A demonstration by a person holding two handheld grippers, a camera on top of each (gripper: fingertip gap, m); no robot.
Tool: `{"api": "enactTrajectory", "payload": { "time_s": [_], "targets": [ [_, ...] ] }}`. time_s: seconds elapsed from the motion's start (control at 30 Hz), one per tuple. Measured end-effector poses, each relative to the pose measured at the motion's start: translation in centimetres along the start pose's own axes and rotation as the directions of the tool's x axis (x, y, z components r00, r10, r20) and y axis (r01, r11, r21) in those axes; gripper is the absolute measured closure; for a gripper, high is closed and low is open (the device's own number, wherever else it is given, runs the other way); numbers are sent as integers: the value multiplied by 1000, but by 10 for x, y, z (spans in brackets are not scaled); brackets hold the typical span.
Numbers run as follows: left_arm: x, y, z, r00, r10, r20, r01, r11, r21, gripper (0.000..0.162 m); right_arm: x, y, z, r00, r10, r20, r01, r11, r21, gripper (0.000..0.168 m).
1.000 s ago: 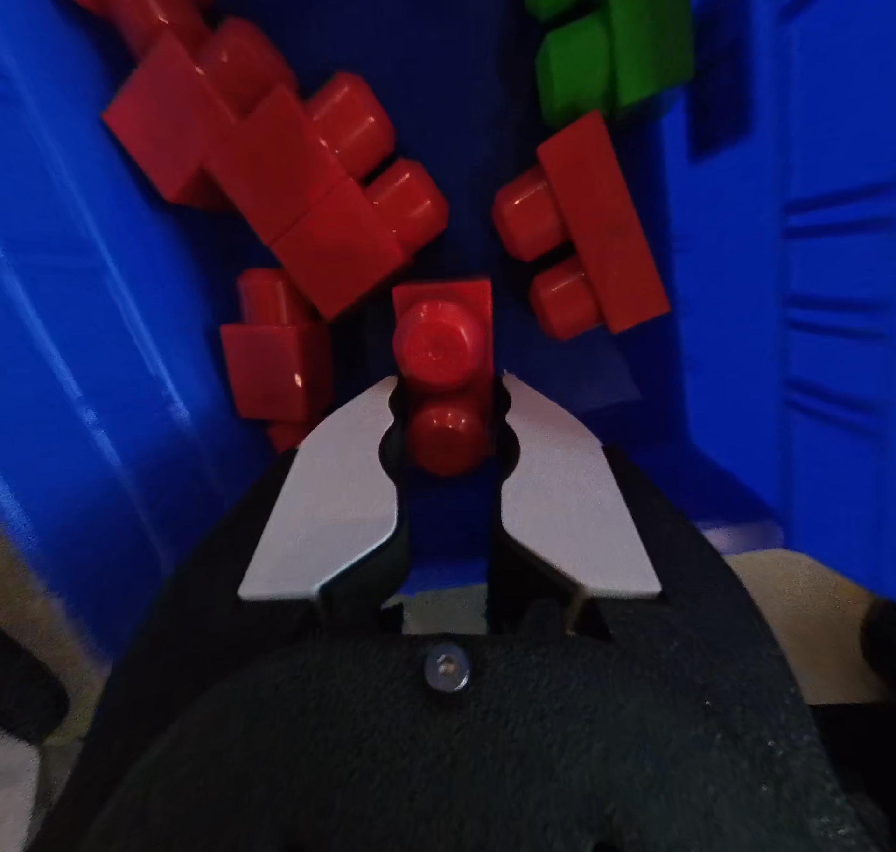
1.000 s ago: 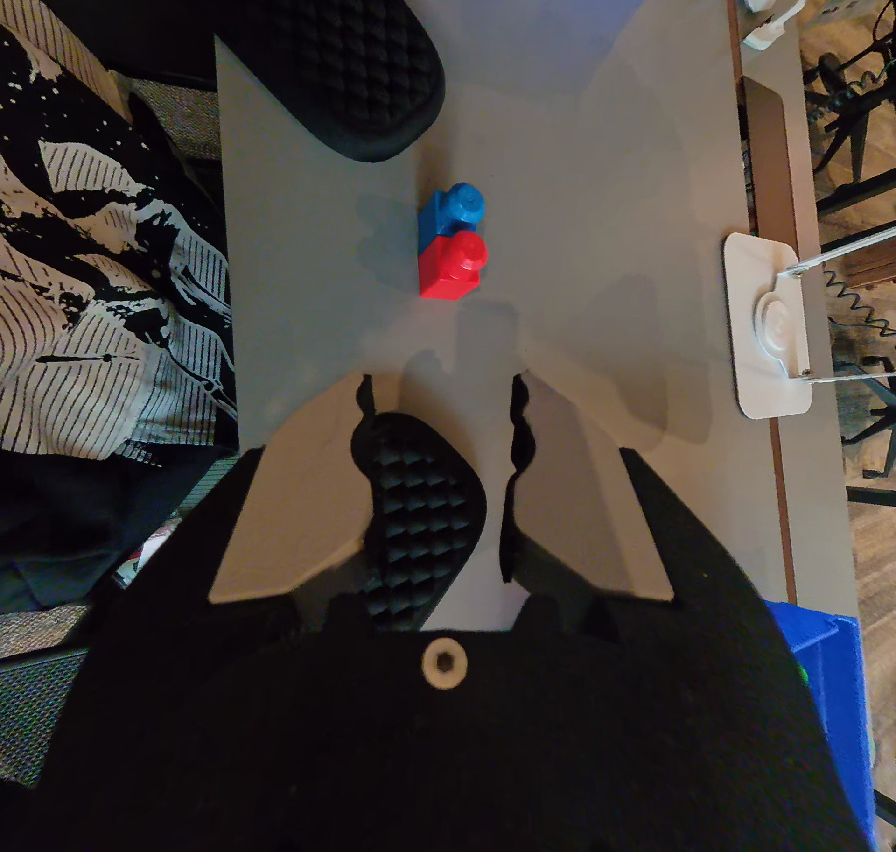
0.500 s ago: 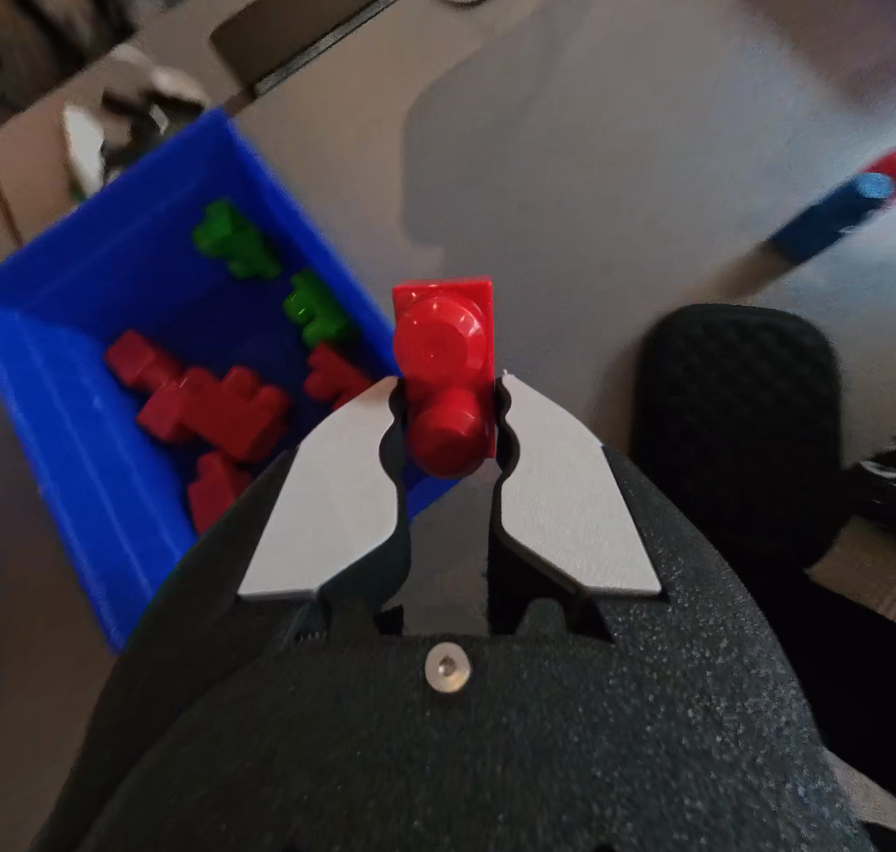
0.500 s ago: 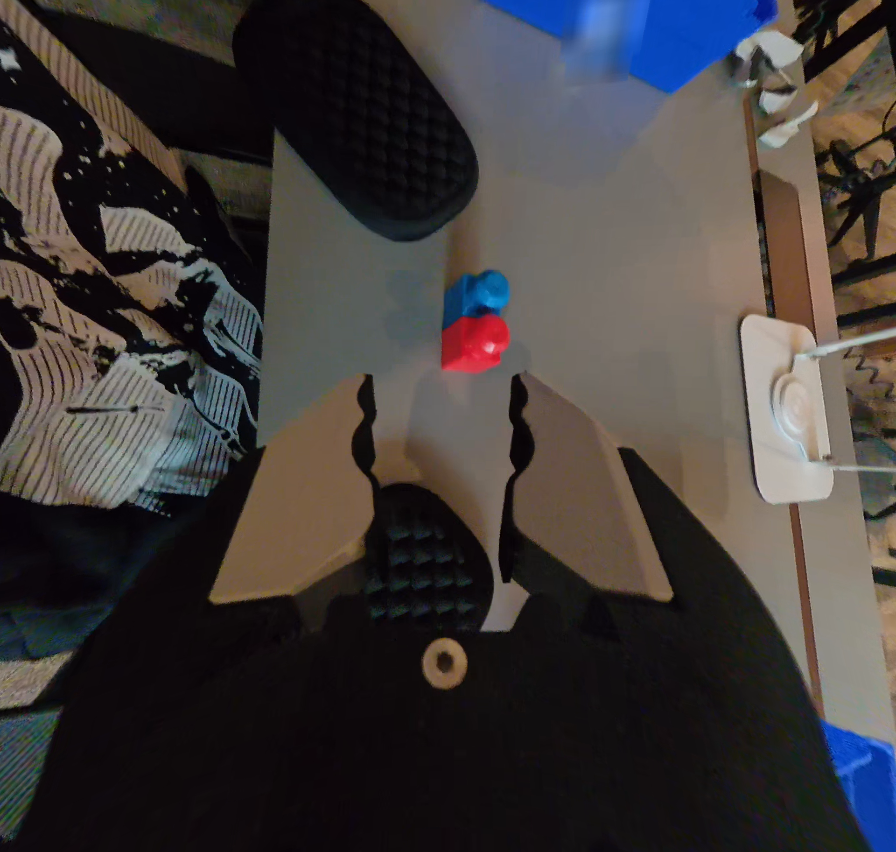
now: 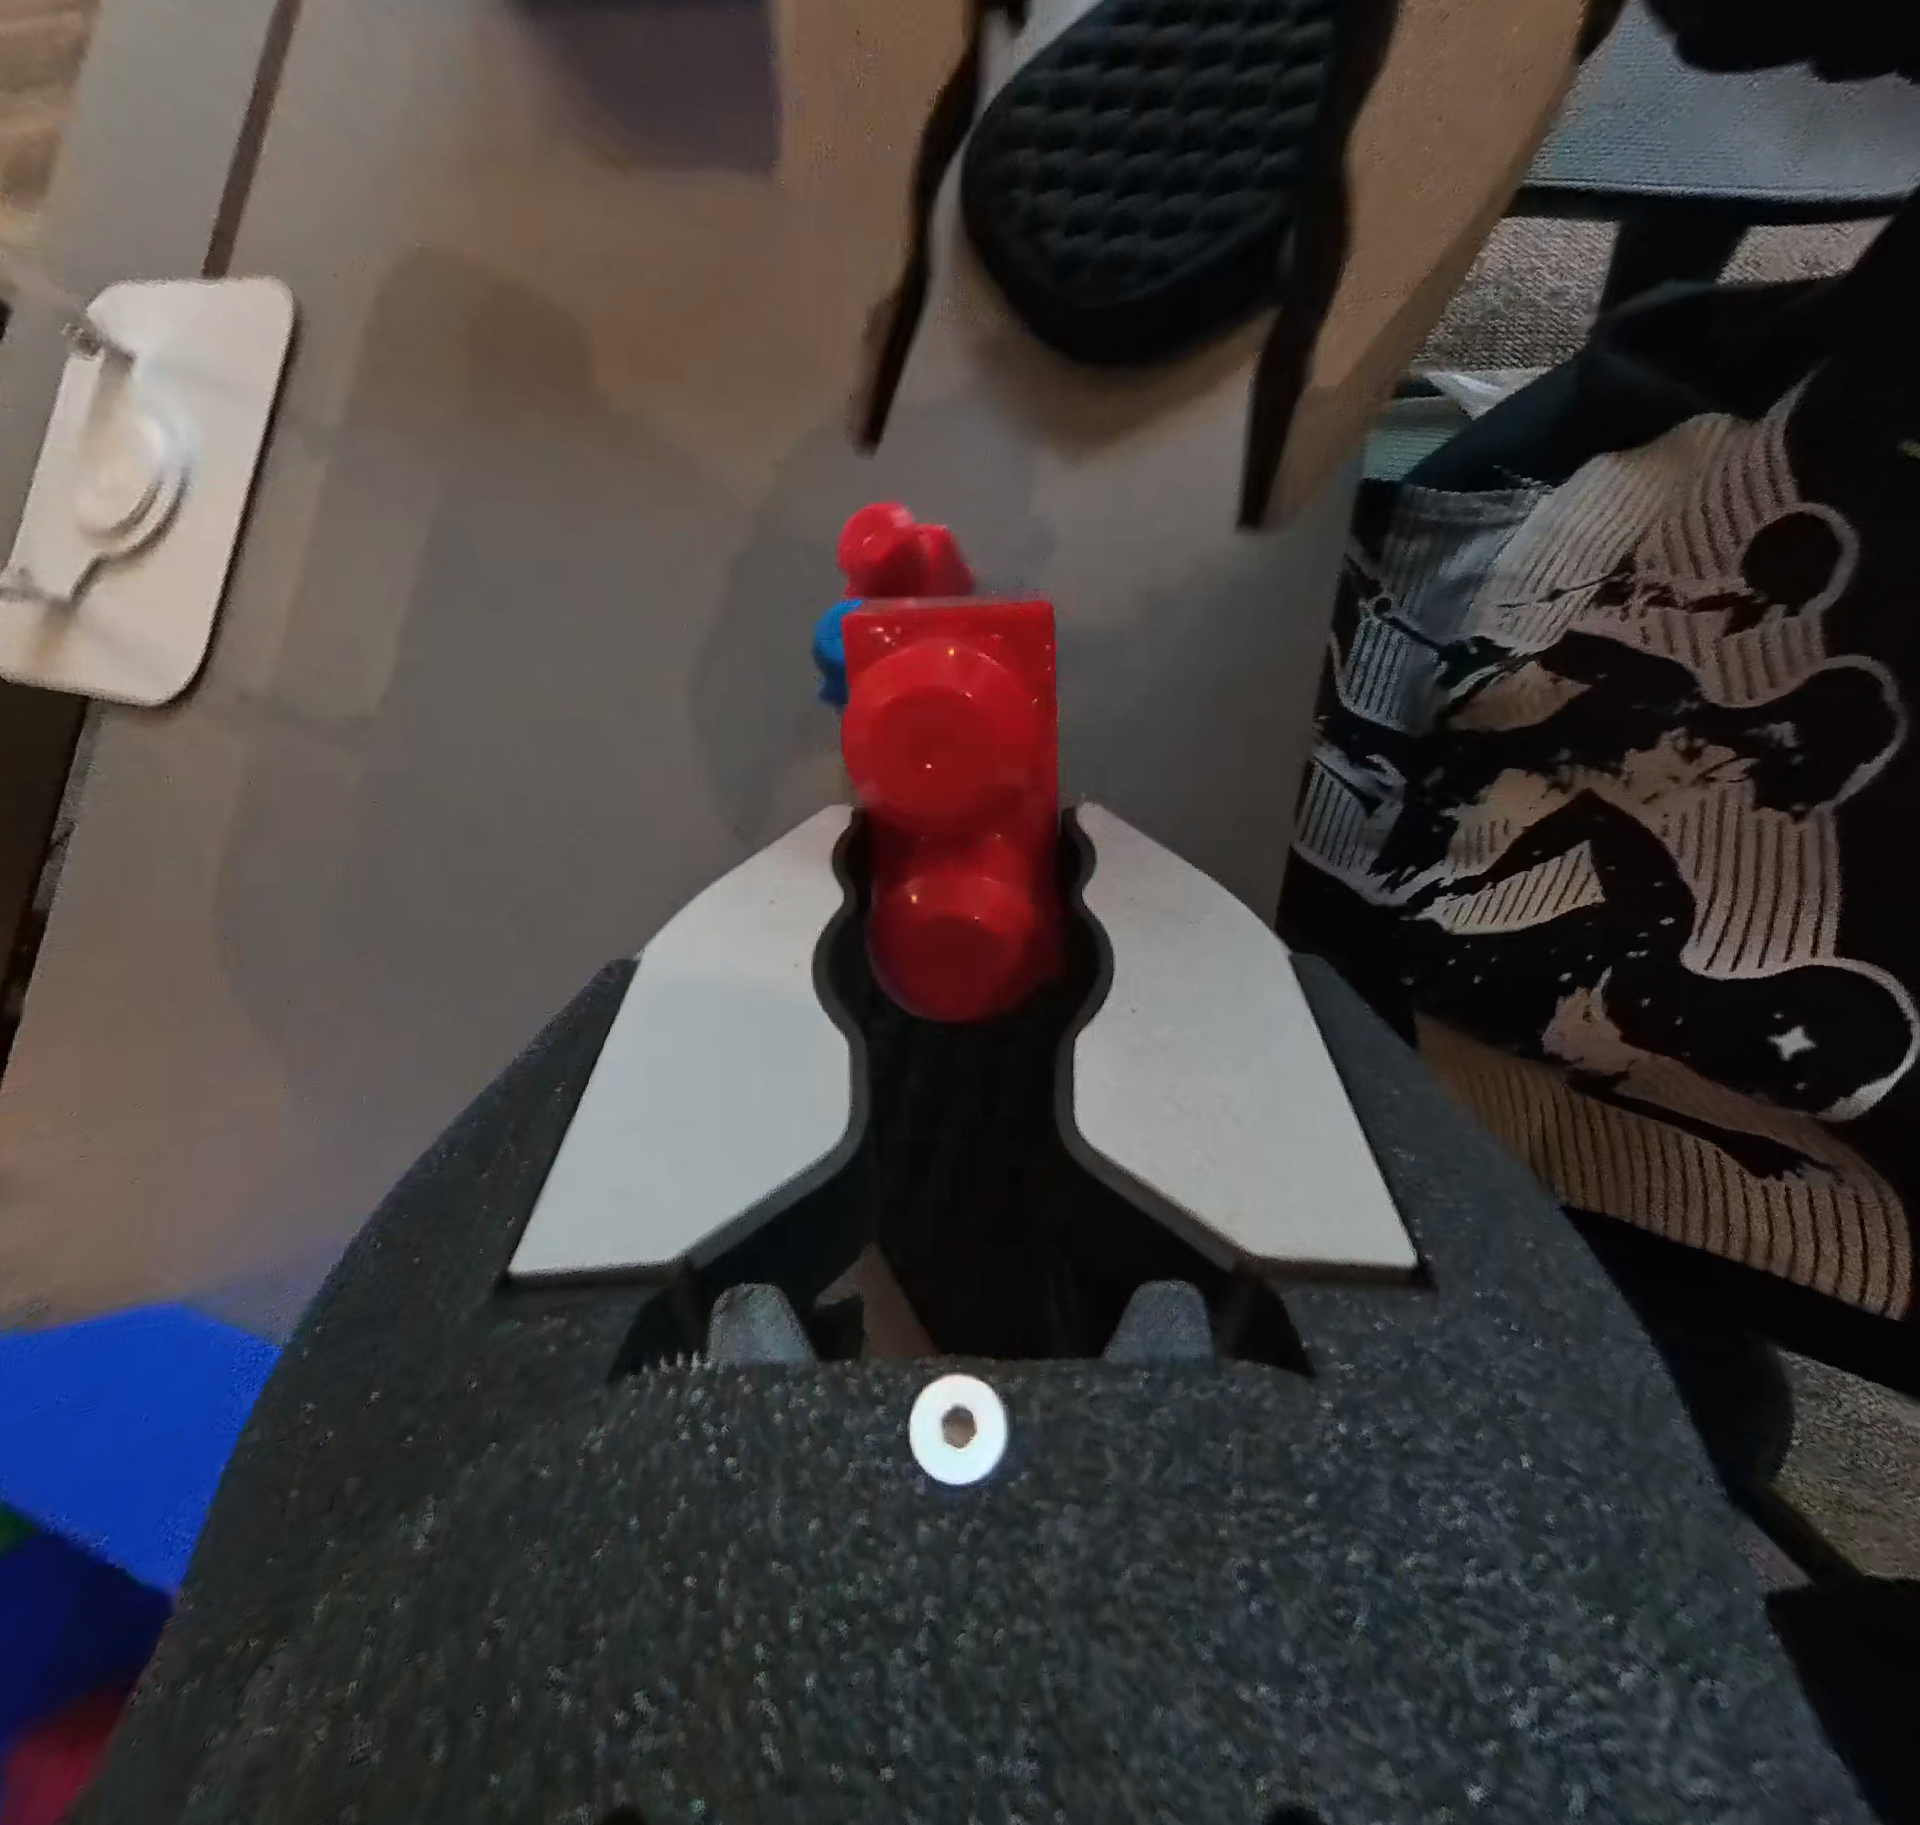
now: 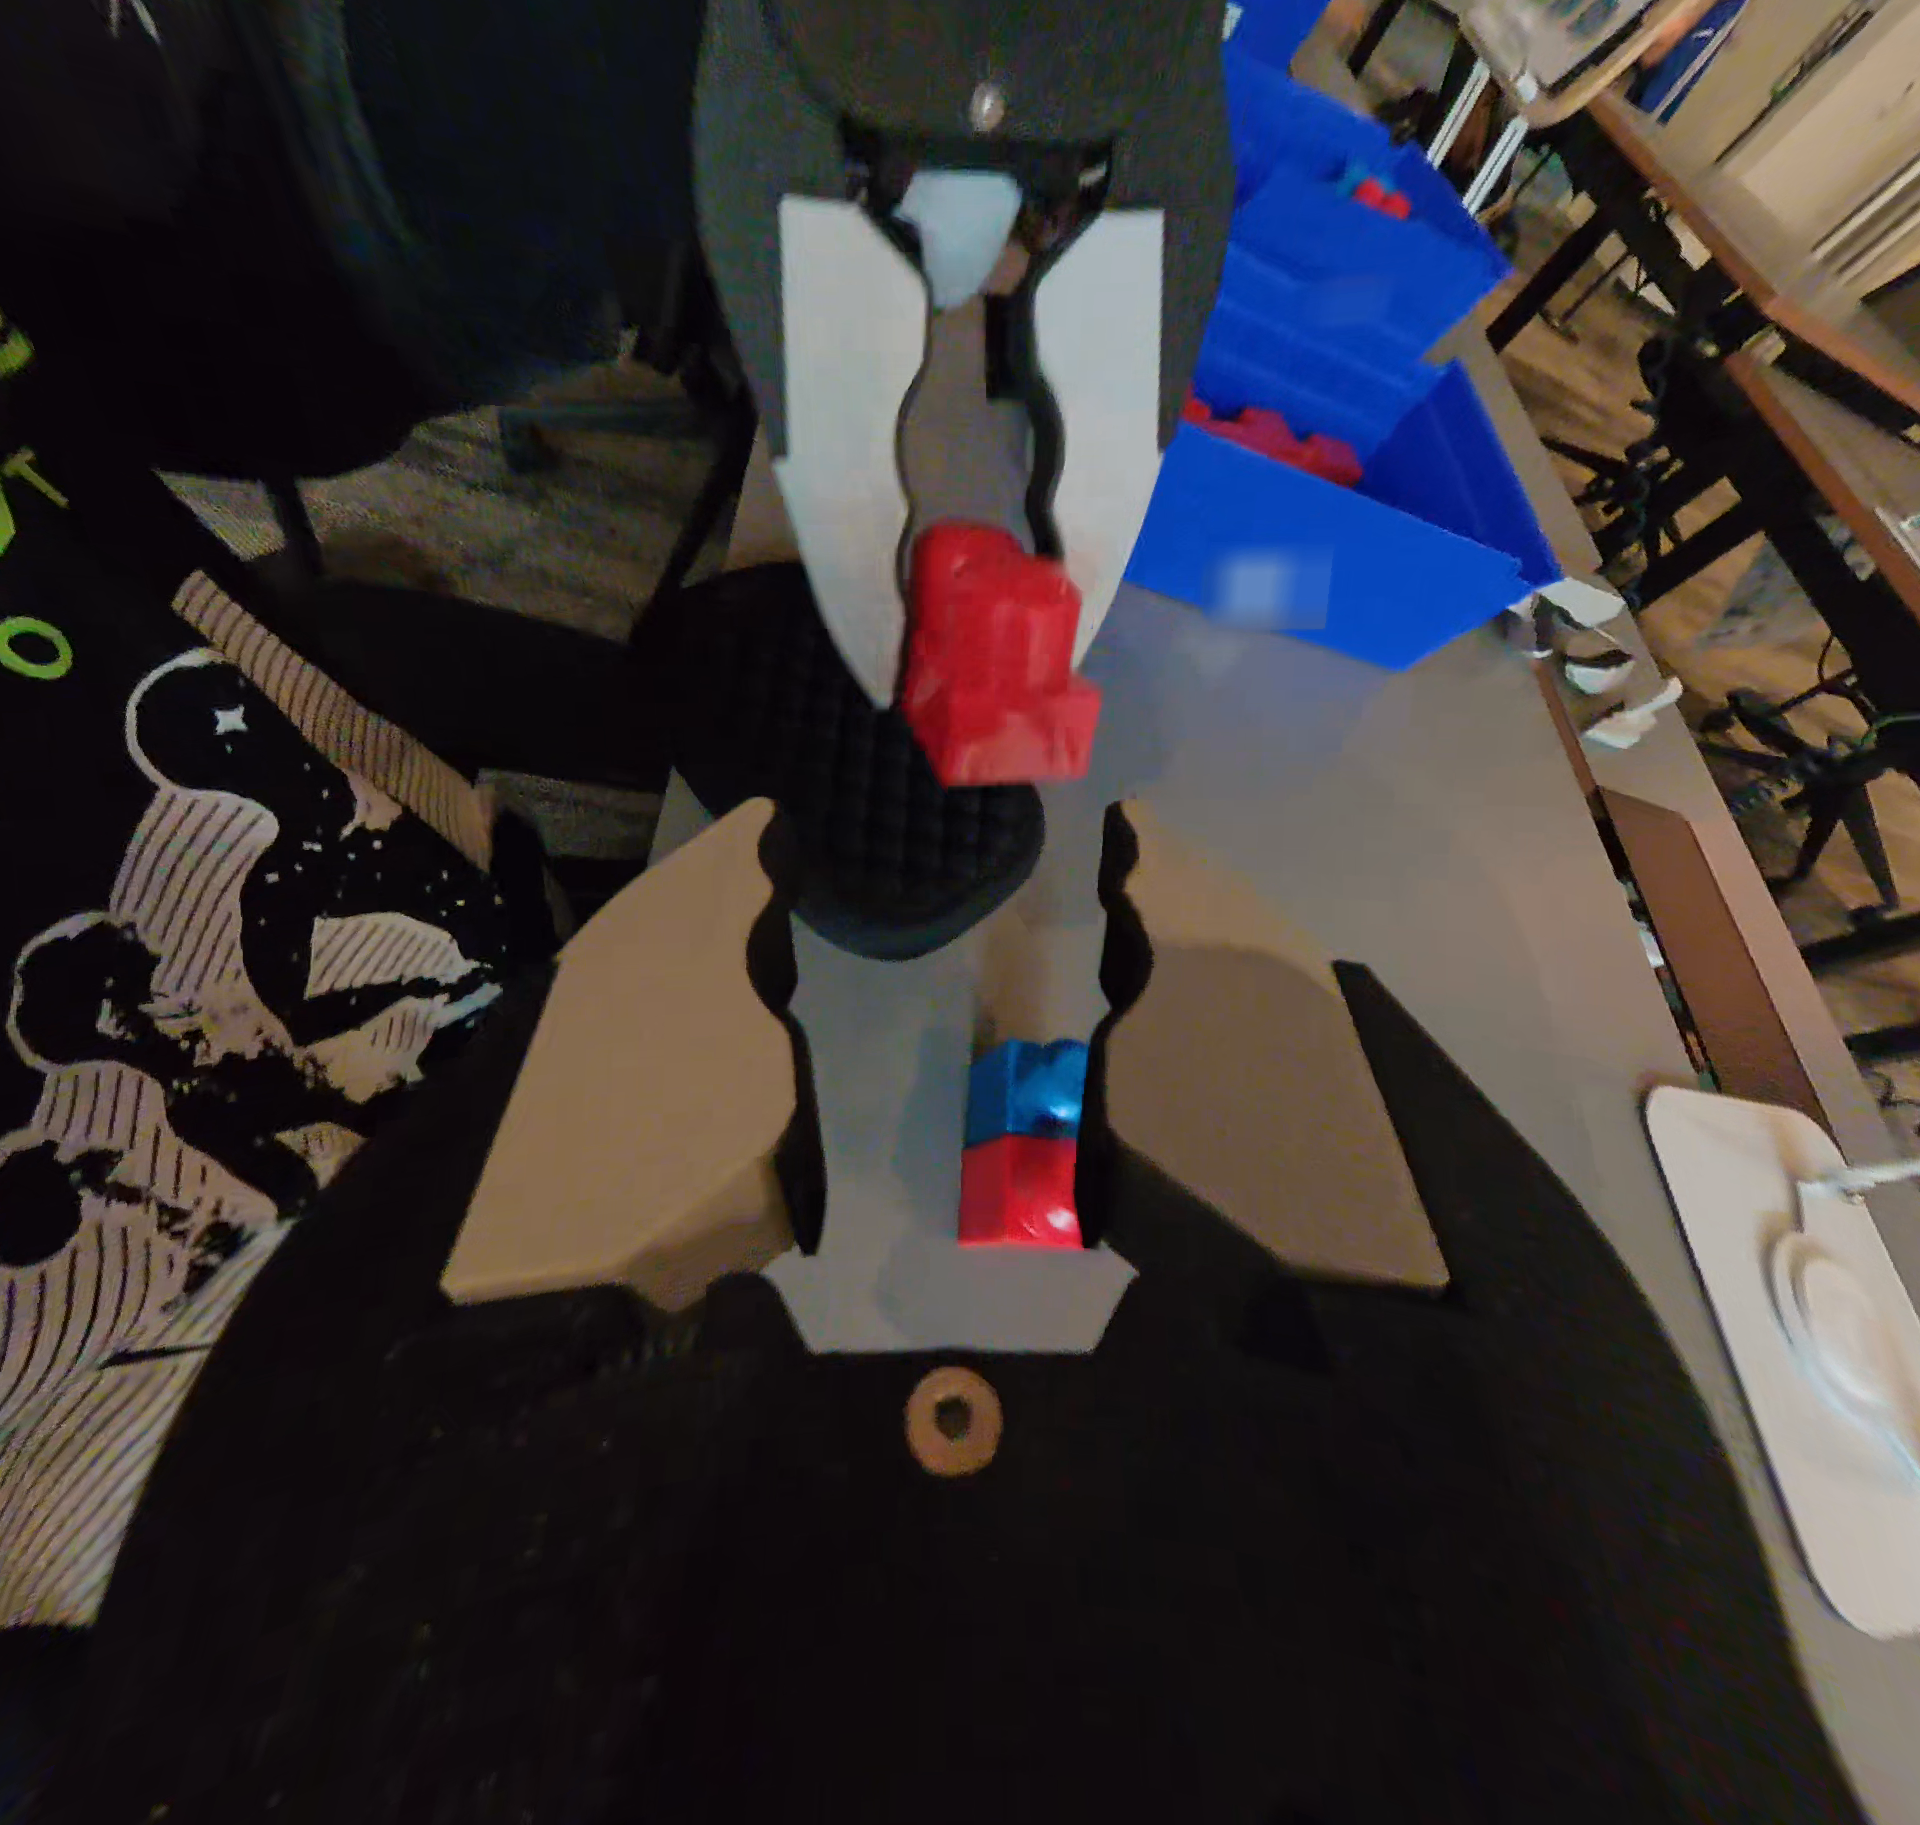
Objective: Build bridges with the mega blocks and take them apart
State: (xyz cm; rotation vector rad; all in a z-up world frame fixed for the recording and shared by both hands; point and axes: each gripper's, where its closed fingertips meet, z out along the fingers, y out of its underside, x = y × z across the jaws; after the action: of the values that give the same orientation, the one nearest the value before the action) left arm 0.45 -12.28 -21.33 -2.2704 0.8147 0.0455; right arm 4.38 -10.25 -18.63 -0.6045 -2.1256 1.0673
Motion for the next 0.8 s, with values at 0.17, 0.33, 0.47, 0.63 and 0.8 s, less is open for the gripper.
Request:
{"api": "enactTrajectory", "payload": {
  "time_s": [0.17, 0.33, 0.47, 0.63, 0.8],
  "targets": [
    [18, -16, 20, 996, 65, -60, -65, 998, -1, 127, -7, 6, 9, 1000, -7, 29, 7, 1000, 1, 113],
    [22, -22, 29, 993, 74, -87, -73, 997, 15, 127, -6, 19, 10, 999, -30, 18, 30, 998, -46, 131],
    [16, -32, 27, 997, 75, -34, -71, 993, 94, 127, 0, 20, 3, 1000, -10, -6, 10, 1000, 21, 132],
    [1, -56, 13, 1000, -21, 15, 14, 931, 364, 117, 19, 11, -20, 992, 121, -38, -110, 969, 220, 132],
    [-6, -73, 5, 992, -114, -57, 125, 804, 582, 113, 27, -4, -41, 981, 196, 9, -184, 900, 395, 132]
  ]
}}
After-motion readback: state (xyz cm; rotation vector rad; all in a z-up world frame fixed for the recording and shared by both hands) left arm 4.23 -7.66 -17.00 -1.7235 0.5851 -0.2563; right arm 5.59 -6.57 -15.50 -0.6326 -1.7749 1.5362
